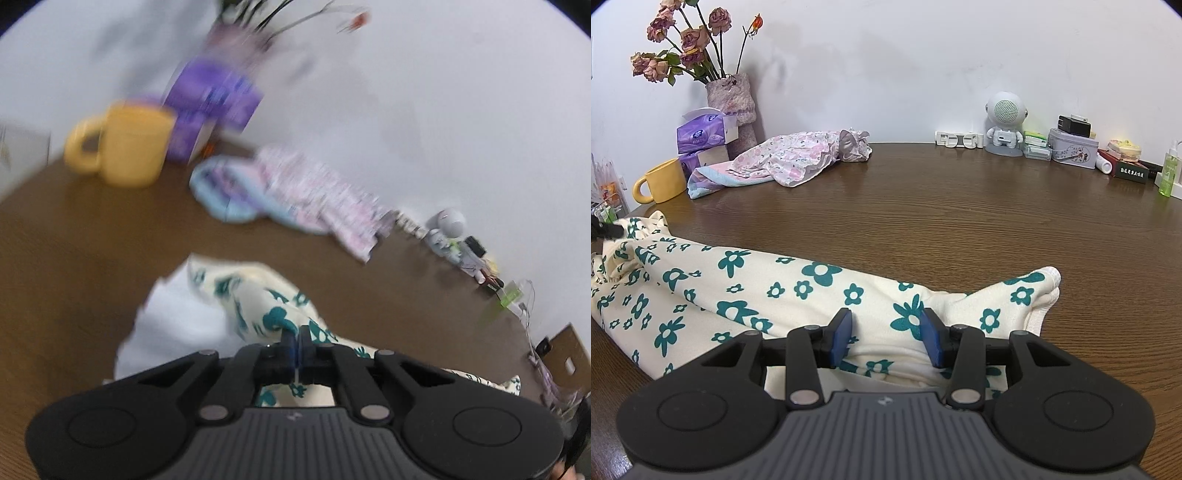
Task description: Fold clothes
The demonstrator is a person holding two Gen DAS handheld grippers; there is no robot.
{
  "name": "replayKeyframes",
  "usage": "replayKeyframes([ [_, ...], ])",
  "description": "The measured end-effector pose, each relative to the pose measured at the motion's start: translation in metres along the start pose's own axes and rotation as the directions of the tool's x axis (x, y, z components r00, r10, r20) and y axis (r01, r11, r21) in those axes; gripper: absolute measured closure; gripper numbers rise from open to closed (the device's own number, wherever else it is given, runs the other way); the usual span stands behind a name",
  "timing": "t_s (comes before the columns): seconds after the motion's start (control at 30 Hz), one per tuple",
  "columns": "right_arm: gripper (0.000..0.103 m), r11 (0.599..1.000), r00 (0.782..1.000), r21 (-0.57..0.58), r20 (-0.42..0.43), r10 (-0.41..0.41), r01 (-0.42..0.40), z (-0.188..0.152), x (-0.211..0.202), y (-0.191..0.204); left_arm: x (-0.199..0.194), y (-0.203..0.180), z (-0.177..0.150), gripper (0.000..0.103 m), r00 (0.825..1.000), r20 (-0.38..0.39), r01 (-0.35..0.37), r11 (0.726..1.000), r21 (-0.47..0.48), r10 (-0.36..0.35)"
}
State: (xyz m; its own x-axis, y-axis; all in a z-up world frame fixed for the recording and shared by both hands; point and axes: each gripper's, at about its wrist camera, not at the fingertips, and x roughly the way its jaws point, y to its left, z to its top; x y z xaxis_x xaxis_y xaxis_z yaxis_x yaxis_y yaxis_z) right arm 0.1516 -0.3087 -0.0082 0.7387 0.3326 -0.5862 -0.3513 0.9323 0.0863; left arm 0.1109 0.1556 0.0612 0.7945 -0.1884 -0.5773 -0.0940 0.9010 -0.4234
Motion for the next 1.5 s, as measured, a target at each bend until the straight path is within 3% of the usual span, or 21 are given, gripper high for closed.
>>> replayKeyframes([
  [0.17,0.062,1.000,1.000,-0.001,0.000,0.000,0.000,0.000,0.000,0.000,-0.004,-0.004,-0.019,0.103,0.993,-0.057,-0.096,0.993,0.067,0.100],
  [0.3,0.062,1.000,1.000,-0.002,0.000,-0.001,0.001,0.000,0.000,0.000,0.007,0.008,-0.030,0.099,0.987,-0.100,-0.128,0.992,0.020,0.130],
  [0.4,0.062,1.000,1.000,-0.003,0.000,-0.001,0.001,-0.001,0.000,0.001,0.004,0.012,-0.027,0.088,0.981,-0.077,-0.180,0.984,0.008,0.180],
  [0.47,0.062,1.000,1.000,-0.003,0.000,-0.002,0.002,0.000,0.000,0.001,-0.005,0.010,-0.018,0.088,0.970,-0.014,-0.242,0.970,0.033,0.242],
  [0.6,0.062,1.000,1.000,-0.004,0.000,-0.002,0.002,0.000,0.000,0.001,-0.012,0.007,0.016,0.053,0.966,0.072,-0.253,0.965,0.070,0.248],
  [0.63,0.062,1.000,1.000,-0.004,0.000,-0.002,0.002,0.000,0.000,0.001,-0.007,0.007,0.025,0.053,0.972,0.055,-0.230,0.970,0.077,0.226],
  [0.73,0.062,1.000,1.000,-0.004,0.000,-0.002,0.002,0.000,-0.001,0.001,0.023,0.010,0.047,0.053,0.981,-0.059,-0.177,0.980,0.090,0.183],
  [0.87,0.062,1.000,1.000,-0.004,0.000,-0.002,0.002,-0.001,-0.001,0.002,0.064,0.021,0.056,0.055,0.961,-0.197,-0.186,0.981,0.063,0.195],
  [0.9,0.062,1.000,1.000,-0.004,0.000,-0.002,0.002,-0.001,-0.001,0.001,0.068,0.025,0.055,0.062,0.961,-0.208,-0.180,0.983,0.038,0.184],
  [0.93,0.062,1.000,1.000,-0.003,0.000,-0.002,0.002,-0.001,-0.001,0.001,0.071,0.029,0.054,0.096,0.963,-0.208,-0.170,0.985,0.014,0.169],
  [1.0,0.062,1.000,1.000,-0.003,0.000,0.000,0.000,0.000,-0.001,0.001,0.066,0.031,0.051,0.102,0.971,-0.183,-0.153,0.988,0.021,0.155],
  [1.1,0.062,1.000,1.000,-0.002,0.000,0.002,-0.002,0.000,-0.001,0.001,0.050,0.022,0.046,0.102,0.970,-0.120,-0.198,0.974,0.109,0.211],
  [1.2,0.062,1.000,1.000,-0.008,-0.001,0.001,-0.001,-0.001,-0.001,0.001,0.041,0.016,0.036,0.102,0.962,-0.124,-0.225,0.963,0.151,0.244],
  [1.4,0.062,1.000,1.000,-0.011,-0.001,-0.002,0.002,0.000,-0.001,0.003,0.040,0.027,0.017,0.092,0.938,-0.136,-0.304,0.945,0.124,0.320],
  [1.43,0.062,1.000,1.000,-0.011,-0.001,-0.002,0.002,0.000,-0.001,0.003,0.037,0.028,0.018,0.092,0.930,-0.115,-0.337,0.935,0.114,0.349],
  [1.5,0.062,1.000,1.000,-0.011,-0.001,-0.003,0.003,0.000,-0.001,0.003,0.024,0.019,0.024,0.092,0.914,0.000,-0.402,0.908,0.121,0.405],
])
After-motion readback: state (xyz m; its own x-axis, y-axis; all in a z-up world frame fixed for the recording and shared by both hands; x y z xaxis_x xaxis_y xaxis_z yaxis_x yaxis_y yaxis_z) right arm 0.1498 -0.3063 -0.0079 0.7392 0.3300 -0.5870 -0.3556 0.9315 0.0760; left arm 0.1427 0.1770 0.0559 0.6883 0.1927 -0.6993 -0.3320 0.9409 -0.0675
